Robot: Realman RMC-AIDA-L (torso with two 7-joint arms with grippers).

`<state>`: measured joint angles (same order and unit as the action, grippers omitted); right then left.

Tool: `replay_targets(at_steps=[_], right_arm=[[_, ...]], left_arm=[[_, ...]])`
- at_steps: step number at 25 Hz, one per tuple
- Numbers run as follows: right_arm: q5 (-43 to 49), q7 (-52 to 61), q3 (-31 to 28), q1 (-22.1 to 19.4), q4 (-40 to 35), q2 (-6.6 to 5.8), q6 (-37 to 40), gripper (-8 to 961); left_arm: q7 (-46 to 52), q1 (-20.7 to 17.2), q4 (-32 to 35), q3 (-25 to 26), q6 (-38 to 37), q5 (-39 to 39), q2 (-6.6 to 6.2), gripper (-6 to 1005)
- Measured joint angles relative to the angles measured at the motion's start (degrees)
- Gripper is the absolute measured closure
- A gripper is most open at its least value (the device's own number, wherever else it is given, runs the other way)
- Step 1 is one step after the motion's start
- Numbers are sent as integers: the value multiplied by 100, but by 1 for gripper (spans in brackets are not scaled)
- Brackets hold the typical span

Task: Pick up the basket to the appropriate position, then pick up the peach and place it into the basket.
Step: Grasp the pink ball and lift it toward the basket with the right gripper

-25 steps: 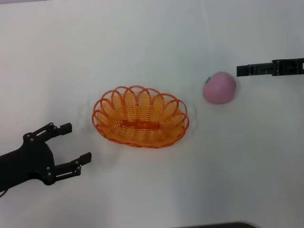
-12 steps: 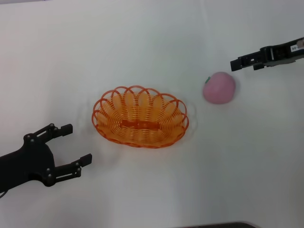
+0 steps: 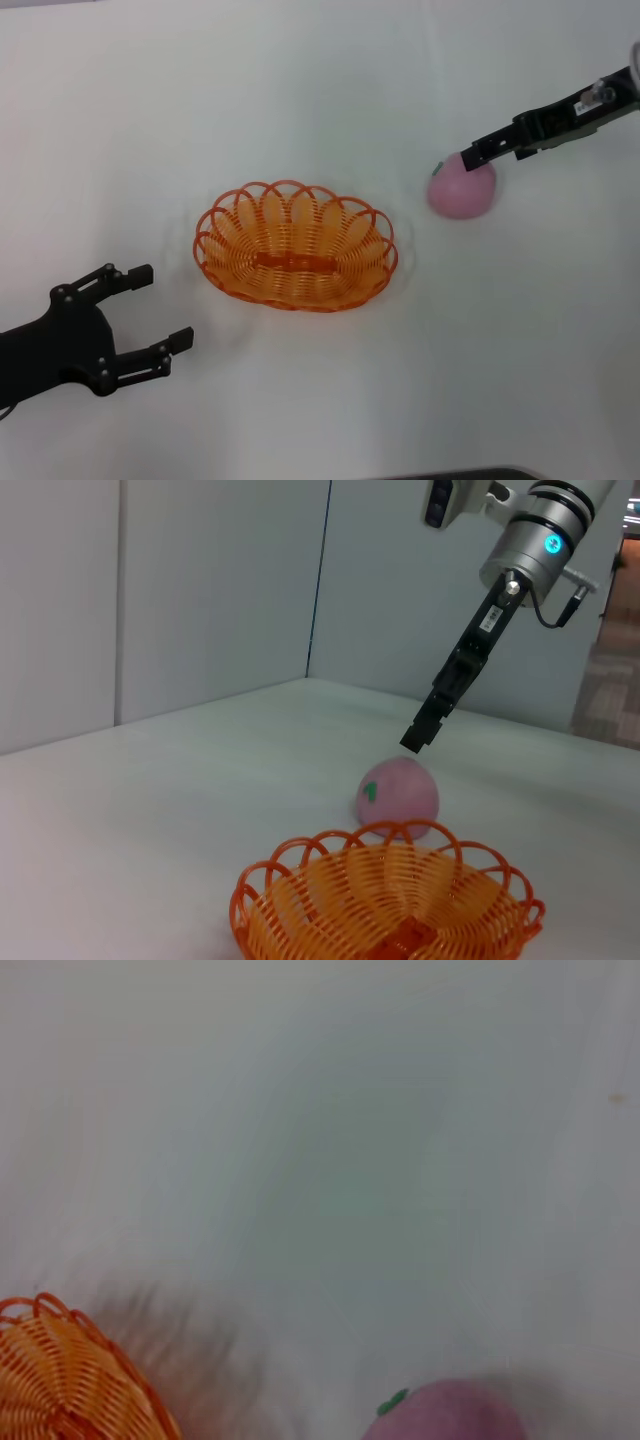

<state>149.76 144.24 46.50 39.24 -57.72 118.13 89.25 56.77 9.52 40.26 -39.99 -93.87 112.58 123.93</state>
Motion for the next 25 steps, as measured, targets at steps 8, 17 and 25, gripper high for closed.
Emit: replay_targets(at_steps=[8, 17, 25], right_arm=[[95, 261, 558, 70, 24, 84, -209, 11], [141, 317, 791, 75, 50, 122, -374, 11], [141, 371, 1031, 75, 144, 139, -525, 12]], left_arm=[[0, -22, -7, 0, -2, 14, 0, 111], [0, -58, -15, 41, -87, 15, 0, 111], [0, -81, -37, 54, -88, 20, 0, 111]])
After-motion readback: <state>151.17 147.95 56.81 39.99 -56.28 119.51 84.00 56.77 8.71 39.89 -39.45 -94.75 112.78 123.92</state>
